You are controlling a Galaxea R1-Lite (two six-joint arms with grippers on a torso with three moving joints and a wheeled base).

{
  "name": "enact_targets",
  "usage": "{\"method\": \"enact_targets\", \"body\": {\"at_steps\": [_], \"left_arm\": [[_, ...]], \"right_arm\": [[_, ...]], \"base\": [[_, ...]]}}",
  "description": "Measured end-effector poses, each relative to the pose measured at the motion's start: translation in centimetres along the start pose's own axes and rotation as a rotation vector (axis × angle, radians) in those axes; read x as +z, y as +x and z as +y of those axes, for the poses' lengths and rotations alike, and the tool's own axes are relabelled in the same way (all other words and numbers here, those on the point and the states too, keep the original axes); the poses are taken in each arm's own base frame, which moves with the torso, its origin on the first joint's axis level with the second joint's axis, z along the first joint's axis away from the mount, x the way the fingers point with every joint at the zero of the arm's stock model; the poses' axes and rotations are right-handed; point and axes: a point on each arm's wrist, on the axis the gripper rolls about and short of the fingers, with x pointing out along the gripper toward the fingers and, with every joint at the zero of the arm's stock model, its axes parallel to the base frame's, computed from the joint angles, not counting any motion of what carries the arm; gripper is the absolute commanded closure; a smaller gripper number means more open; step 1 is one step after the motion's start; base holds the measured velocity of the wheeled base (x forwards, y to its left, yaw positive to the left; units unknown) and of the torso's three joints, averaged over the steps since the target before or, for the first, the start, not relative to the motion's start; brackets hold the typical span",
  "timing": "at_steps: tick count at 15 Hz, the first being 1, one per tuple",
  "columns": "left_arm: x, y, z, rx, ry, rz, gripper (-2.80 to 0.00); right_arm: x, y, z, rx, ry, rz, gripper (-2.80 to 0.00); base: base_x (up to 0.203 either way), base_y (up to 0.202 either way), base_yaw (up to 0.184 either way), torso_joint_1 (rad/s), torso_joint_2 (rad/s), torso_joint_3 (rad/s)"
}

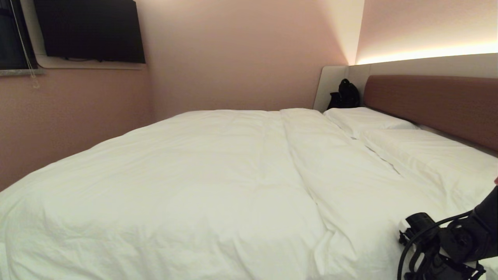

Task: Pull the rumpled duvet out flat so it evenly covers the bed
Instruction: Flatten the corners of the folded blanket

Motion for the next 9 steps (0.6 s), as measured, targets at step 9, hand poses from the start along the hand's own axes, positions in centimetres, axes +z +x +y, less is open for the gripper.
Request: {"method": "enact_targets", "body": {"at_steps": [9], "left_arm": [[0.0, 0.0, 0.0, -0.001, 0.000, 0.000, 0.00]], "right_arm": [[0.1, 1.5, -0.7, -0.109, 0.002, -0.009, 0.00]], "base": [[0.000, 0.000, 0.000, 0.000, 0.00, 0.000]]}}
